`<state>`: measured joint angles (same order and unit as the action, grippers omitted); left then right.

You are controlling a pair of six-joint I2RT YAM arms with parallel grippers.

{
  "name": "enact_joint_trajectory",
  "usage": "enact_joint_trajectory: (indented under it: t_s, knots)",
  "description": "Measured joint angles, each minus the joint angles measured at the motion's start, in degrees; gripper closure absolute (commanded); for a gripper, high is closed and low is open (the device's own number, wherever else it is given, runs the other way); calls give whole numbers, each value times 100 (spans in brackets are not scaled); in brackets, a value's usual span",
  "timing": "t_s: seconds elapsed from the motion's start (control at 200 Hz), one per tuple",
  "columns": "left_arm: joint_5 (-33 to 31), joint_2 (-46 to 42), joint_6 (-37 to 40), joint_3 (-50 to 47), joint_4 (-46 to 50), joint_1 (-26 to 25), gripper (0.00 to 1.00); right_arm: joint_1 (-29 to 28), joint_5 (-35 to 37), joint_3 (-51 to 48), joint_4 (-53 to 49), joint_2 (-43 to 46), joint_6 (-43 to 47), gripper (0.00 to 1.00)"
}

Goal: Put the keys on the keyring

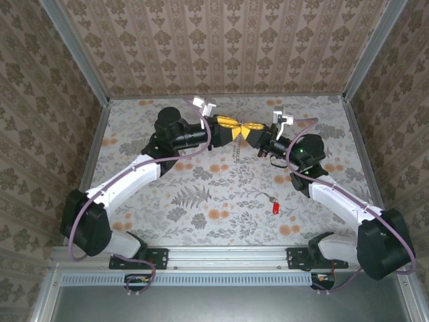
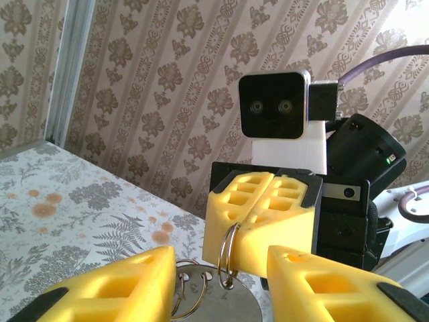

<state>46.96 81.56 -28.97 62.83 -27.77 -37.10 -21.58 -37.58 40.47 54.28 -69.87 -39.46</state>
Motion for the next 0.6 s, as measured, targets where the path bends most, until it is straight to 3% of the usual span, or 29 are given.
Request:
enact_joint_trajectory:
  t_s: [0.125,0.38,0.6]
  knots:
    - [42,20,4,26,-2,-11,65,-2,0,0,-2,0,2,100]
    - [-44,17,22,35,-13,-11,61,-2,0,0,-4,0,20,100]
    - [-46,0,28,35,-42,0,80,-2,0,0,-26,0,22,100]
